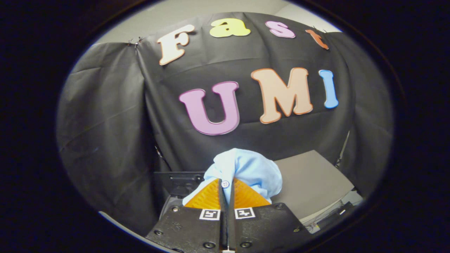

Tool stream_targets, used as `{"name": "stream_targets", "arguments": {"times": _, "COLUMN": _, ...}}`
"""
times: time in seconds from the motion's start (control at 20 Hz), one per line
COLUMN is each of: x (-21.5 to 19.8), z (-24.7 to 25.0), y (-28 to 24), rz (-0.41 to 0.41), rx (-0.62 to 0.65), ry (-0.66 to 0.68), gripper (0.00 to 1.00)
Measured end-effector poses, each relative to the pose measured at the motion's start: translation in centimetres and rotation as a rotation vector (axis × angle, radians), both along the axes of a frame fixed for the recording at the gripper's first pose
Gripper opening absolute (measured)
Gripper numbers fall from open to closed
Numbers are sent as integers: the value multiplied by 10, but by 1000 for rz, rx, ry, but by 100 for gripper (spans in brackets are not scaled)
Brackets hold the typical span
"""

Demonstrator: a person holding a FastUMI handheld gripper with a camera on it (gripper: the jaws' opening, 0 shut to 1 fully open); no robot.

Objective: Put the clothes into the washing machine and then close the washing machine lid.

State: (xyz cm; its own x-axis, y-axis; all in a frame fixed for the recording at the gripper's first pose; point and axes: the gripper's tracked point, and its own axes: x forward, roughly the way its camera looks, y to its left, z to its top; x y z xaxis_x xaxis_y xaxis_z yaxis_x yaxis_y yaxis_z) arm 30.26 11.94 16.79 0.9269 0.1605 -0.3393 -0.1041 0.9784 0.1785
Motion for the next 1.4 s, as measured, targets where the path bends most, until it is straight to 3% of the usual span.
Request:
{"name": "stream_targets", "arguments": {"times": 0.45, "x": 16, "z": -29, "y": 131, "rz": 151, "rx": 108, "ry": 23, "gripper": 1}}
{"name": "stream_targets", "arguments": {"times": 0.7, "x": 35, "z": -61, "y": 160, "rz": 160, "rx": 129, "ry": 43, "gripper": 1}}
{"name": "stream_targets", "arguments": {"times": 0.95, "x": 49, "z": -118, "y": 184, "rz": 134, "rx": 115, "ry": 78, "gripper": 1}}
{"name": "stream_targets", "arguments": {"times": 1.4, "x": 52, "z": -234, "y": 241, "rz": 194, "rx": 37, "ry": 137, "gripper": 1}}
